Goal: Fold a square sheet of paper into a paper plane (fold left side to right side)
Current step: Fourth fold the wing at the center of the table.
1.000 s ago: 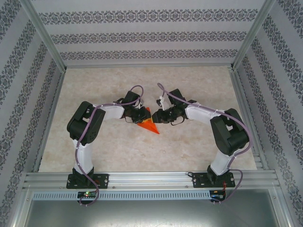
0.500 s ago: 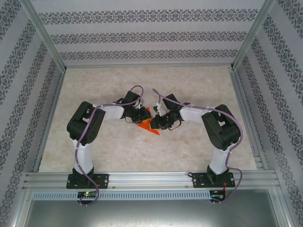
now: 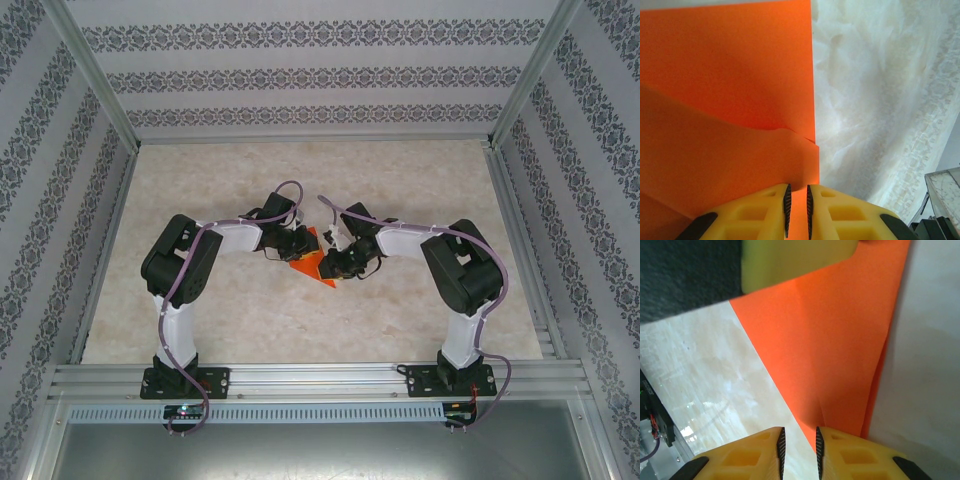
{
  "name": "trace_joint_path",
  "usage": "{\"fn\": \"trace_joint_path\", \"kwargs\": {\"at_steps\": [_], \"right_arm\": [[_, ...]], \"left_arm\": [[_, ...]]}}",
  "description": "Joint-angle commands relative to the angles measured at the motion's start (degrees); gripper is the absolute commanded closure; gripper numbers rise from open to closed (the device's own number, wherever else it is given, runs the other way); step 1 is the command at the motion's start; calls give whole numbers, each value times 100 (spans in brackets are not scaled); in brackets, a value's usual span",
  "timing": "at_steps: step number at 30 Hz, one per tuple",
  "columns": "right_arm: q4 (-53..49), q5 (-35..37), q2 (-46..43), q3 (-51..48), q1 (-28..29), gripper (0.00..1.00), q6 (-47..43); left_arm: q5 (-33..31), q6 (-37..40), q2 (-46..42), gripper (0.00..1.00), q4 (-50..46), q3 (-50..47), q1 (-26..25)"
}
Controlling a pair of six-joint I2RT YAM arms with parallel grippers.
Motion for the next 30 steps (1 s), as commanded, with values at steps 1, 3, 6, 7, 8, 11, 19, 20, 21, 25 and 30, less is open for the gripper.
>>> {"fn": "trace_joint_path", "kwargs": {"at_steps": [1,3,6,7,8,11,19,20,21,25,30], "right_arm": [[-366,165,143,79,55,75,-174],[-428,174,161,76,56,75,-184],[-544,174,196,49,46,75,-192],[-579,172,197,25,39,75,-184],[-617,174,197,-9,37,75,-175],[-659,152,162,-169,-6,76,-142],[-827,55,-13,-610,-53,81,-187],[-858,75,-56,-681,-67,82,-199],[-876,77,-89,-744,-81,82,-210],[-917,77,-258,-1000,-123,83,-235],[-1123,58,-405,-1136,-145,84,-330]], "left_arm": [[-275,48,59,79,-389,-184,-38],[-285,48,59,79,-397,-177,-37],[-285,57,80,79,-404,-171,-40],[-284,61,79,79,-406,-167,-37],[-284,59,77,79,-404,-167,-37],[-294,67,86,79,-424,-154,-37],[-305,87,121,79,-468,-130,-28],[-311,87,122,79,-458,-127,-28],[-307,87,124,79,-457,-131,-35],[-315,86,129,80,-459,-119,-26],[-318,84,153,80,-477,-131,-21]]}}
